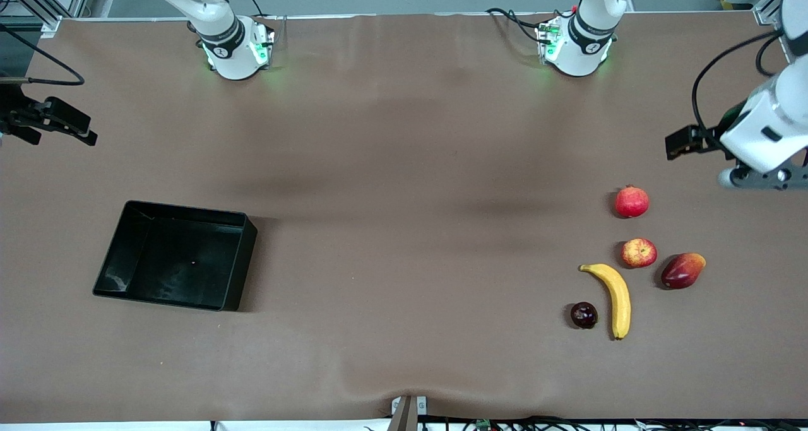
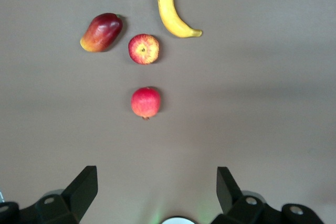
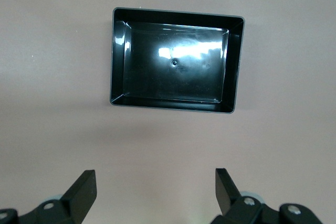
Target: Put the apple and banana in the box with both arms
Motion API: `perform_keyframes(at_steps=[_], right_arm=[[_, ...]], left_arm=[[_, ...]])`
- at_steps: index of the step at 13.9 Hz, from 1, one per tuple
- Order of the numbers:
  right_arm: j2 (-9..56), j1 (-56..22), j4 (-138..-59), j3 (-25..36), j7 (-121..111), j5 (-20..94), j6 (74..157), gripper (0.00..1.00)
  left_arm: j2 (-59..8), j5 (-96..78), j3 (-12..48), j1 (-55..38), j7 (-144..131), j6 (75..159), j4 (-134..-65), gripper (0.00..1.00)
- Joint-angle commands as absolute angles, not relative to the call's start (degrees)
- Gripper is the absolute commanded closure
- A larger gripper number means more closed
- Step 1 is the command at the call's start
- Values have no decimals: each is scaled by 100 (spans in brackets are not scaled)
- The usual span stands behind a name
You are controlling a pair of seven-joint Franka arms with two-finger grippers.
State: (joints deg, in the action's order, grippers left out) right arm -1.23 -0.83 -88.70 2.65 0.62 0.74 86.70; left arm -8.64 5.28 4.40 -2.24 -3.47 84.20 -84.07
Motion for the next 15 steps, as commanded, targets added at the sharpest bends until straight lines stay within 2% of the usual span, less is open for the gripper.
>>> perform_keyframes(at_steps=[1, 7, 15], right_arm=[[-114, -70, -8807, 246, 149, 44, 8640, 0], [-114, -70, -8807, 246, 149, 35, 8640, 0], [-114, -70, -8807, 246, 149, 35, 8640, 0]], left_arm=[[-1168, 668, 457, -220, -387, 8682, -8288, 0], [-1748, 659, 396, -97, -387, 9517, -8367, 0], [-2240, 659, 396, 246, -387, 11037, -9123, 0]])
